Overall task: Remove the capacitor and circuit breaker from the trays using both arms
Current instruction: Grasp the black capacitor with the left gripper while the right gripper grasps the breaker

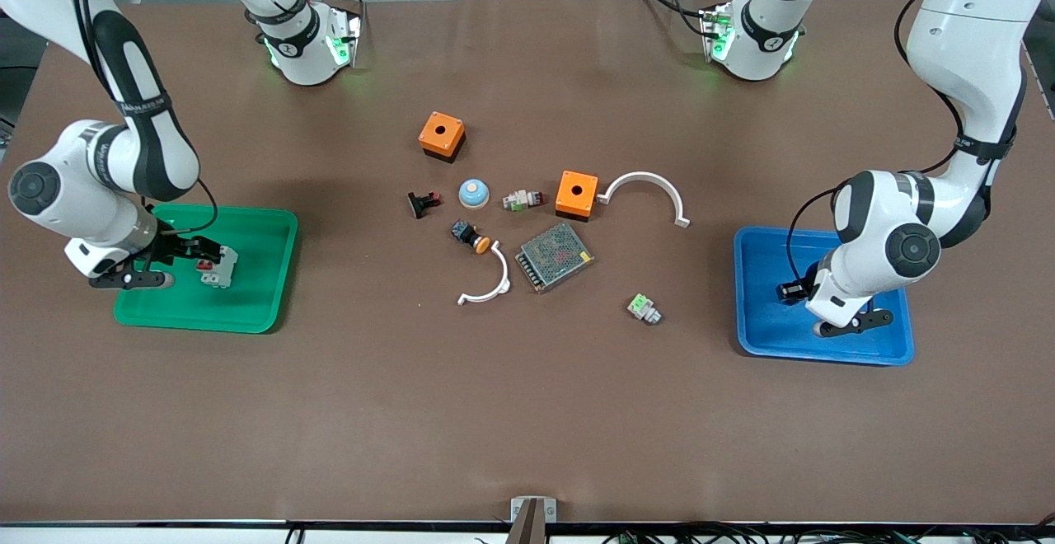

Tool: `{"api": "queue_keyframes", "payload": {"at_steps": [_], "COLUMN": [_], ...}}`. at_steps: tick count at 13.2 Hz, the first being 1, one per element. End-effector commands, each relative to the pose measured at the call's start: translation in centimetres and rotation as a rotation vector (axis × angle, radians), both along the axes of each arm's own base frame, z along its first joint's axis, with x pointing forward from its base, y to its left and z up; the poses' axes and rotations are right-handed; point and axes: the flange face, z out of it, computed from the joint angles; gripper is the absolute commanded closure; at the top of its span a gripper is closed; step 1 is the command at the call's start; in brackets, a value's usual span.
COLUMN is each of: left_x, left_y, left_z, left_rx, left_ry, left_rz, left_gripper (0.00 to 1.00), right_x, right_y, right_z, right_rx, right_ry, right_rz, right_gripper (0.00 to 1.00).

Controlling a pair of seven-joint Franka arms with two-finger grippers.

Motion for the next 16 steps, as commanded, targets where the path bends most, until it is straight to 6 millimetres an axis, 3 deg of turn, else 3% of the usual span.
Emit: {"api": "queue_keyframes", "payload": {"at_steps": [1, 3, 6, 8, 12, 16], "left_x": [0.5, 0.7, 1.0, 1.3, 0.0, -2.8], "left_y": [-0.1, -0.4, -0.8, -1.7, -8.3, -16.7], "left_z": [0.0, 0.3, 1.5, 4.4, 8.9, 10.3], "left_rx": [0.000, 0.001, 0.002, 0.010, 0.001, -0.025], "left_ry": [-0.013, -0.019, -0.033, -0.064, -0.052, -0.035], "left_rz": [0.008, 0.009, 0.002, -0.003, 0.005, 0.042], "left_gripper": [0.71, 0.96, 1.00, 1.00, 1.00, 1.00], "right_x": [0.3, 0.3, 0.3, 0.3, 0.4, 1.0], "right_y": [0.3, 0.3, 0.4, 0.5, 0.9, 1.8], "right_z": [-0.5, -0.9, -1.4, -1.8, -1.8, -0.5], "right_rx": [0.004, 0.004, 0.004, 0.005, 0.006, 0.005], "right_ry": [0.004, 0.006, 0.007, 0.013, 0.013, 0.000], "right_rz": [0.021, 0.021, 0.024, 0.024, 0.030, 0.061], "right_gripper": [0.01, 0.07, 0.23, 0.36, 0.69, 0.87]}}
